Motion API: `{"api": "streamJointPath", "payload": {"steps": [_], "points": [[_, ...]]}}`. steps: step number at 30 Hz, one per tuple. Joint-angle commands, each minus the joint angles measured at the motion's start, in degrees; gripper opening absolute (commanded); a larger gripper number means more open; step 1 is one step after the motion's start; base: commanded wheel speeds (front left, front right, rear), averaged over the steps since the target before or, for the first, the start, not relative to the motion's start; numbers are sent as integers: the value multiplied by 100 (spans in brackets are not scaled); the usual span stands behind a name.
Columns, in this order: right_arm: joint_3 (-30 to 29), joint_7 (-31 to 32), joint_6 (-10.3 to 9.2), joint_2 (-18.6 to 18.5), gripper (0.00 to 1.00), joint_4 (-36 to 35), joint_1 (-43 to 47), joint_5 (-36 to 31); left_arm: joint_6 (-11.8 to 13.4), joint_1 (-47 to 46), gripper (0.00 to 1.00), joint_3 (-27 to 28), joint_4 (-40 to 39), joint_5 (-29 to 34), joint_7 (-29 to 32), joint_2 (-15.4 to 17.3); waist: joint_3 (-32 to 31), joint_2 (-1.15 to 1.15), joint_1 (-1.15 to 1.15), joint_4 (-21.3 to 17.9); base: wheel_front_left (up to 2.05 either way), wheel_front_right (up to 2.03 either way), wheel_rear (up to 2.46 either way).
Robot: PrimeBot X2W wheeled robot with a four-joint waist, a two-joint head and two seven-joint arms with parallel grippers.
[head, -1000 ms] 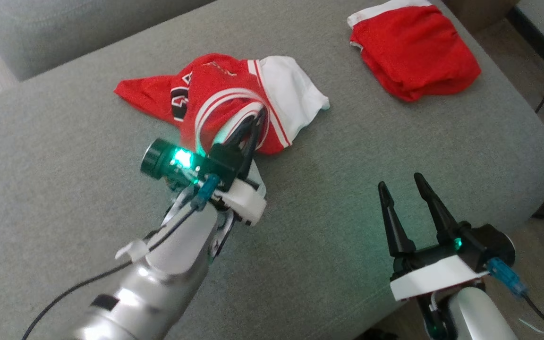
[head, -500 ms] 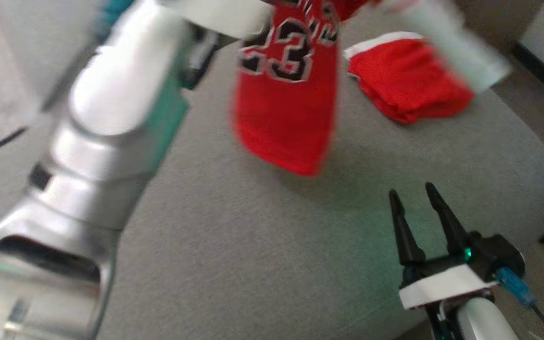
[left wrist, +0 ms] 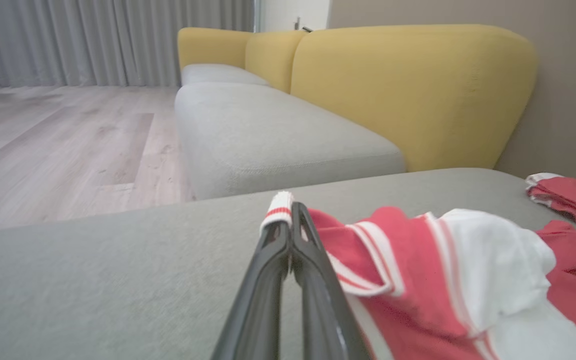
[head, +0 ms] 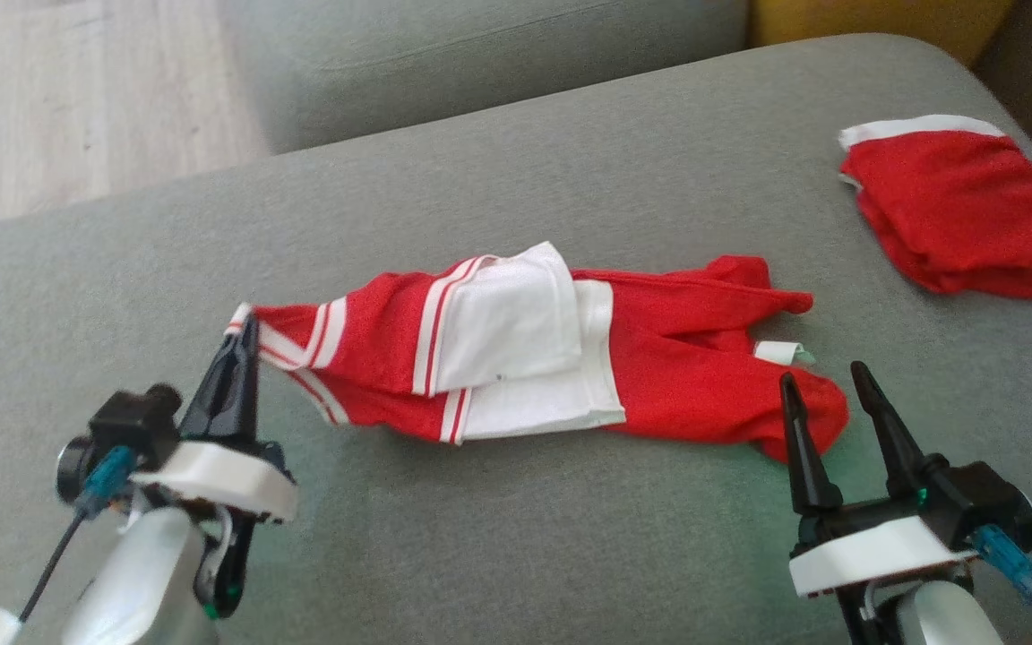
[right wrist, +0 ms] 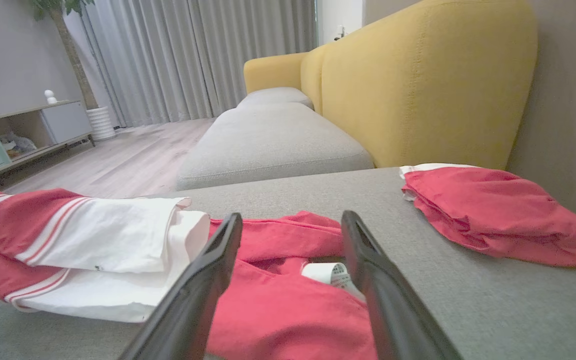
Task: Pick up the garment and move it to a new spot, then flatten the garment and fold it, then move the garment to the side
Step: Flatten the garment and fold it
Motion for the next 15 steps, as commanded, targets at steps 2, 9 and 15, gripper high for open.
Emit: {"api": "streamJointPath", "payload": {"steps": [2, 9, 15], "points": [[120, -22, -4, -23, 100, -170, -212, -51, 84, -209, 7, 483, -147, 123, -39, 236, 119, 0, 0, 208, 0, 0, 0], [99, -22, -4, -23, 100, -168, -215, -71, 482, 81, 100, 1094, -801, 839, -39, 62, 220, 0, 0, 362, 0, 0, 0], [123, -22, -4, -23, 100, -179, -253, -38, 747, 448, 100, 867, -1736, 1873, -39, -86, 304, 0, 0, 361, 0, 0, 0]]}}
